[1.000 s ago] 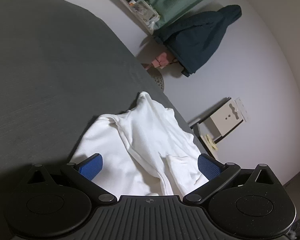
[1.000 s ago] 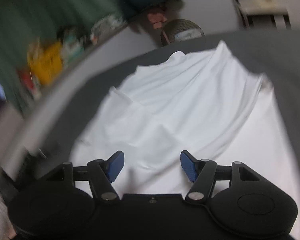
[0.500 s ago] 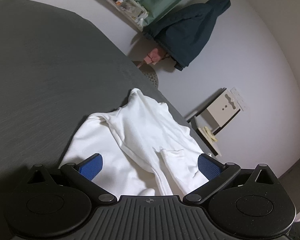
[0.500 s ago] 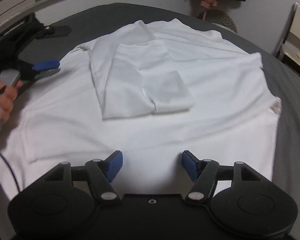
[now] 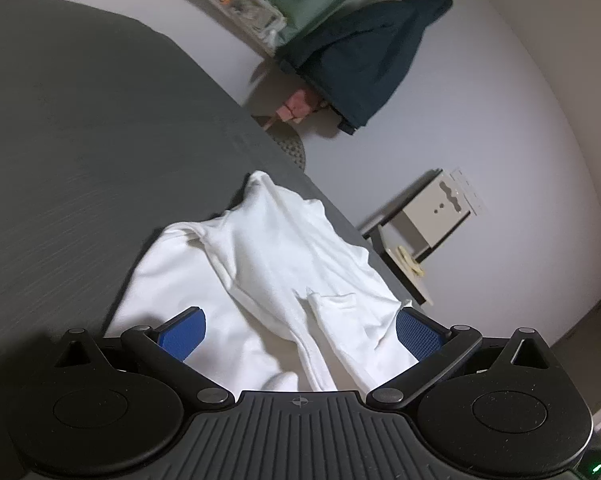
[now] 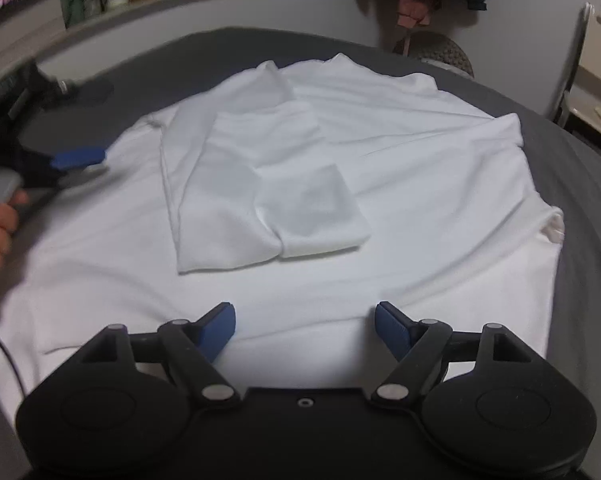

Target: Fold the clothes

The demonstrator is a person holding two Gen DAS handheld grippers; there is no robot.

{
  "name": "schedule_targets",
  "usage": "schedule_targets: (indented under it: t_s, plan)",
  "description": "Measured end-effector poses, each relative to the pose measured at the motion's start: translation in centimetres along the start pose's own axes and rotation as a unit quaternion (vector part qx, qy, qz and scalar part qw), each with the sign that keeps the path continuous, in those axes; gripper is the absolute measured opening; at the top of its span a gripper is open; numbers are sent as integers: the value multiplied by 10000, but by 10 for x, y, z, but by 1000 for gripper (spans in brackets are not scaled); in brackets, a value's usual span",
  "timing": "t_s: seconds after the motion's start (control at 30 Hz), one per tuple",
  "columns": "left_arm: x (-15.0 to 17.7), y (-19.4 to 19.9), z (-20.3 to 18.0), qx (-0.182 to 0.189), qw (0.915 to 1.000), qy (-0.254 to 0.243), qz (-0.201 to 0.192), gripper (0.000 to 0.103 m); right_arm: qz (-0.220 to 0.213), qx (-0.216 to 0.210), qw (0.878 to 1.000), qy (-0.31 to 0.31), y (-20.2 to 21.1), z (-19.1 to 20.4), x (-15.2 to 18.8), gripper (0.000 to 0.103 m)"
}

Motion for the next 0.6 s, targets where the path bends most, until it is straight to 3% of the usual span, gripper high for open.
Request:
schedule_targets:
  t_s: [0.1, 0.23, 0.33, 0.43, 0.53, 0.6]
  plan:
    - [3, -4, -2, 44, 9999, -19, 105, 103, -139, 21, 9996, -225, 5, -20, -4, 76]
    - [7, -7, -8, 174, 9995, -154, 191, 103, -549, 71, 9902, -1284, -19, -85, -39, 76]
    - [11, -11, -10, 272, 9989, -224, 310, 103, -273, 312, 9821, -1840, -47, -121, -47, 76]
    - [15, -16, -13, 127, 9983, -377, 437, 103, -103, 383, 9656, -2571, -52, -152, -25, 70]
    - [17, -18, -13, 59, 9977, -442, 504, 103, -307, 447, 9485, -3122, -34, -170, -3, 69]
    - [17, -18, -14, 79, 9977, -452, 502, 103, -466, 742, 9556, -2814, -23, -169, 1, 69]
Point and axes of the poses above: each gripper's, at about its wrist camera, not at the fingertips, and y roughly against the way its jaws point, z to its left, x to its underside, the point moved 1 cm from there along -y, roughly the way its jaws point, and after that the axes turned 4 degrees about z, right-handed, at the moved point
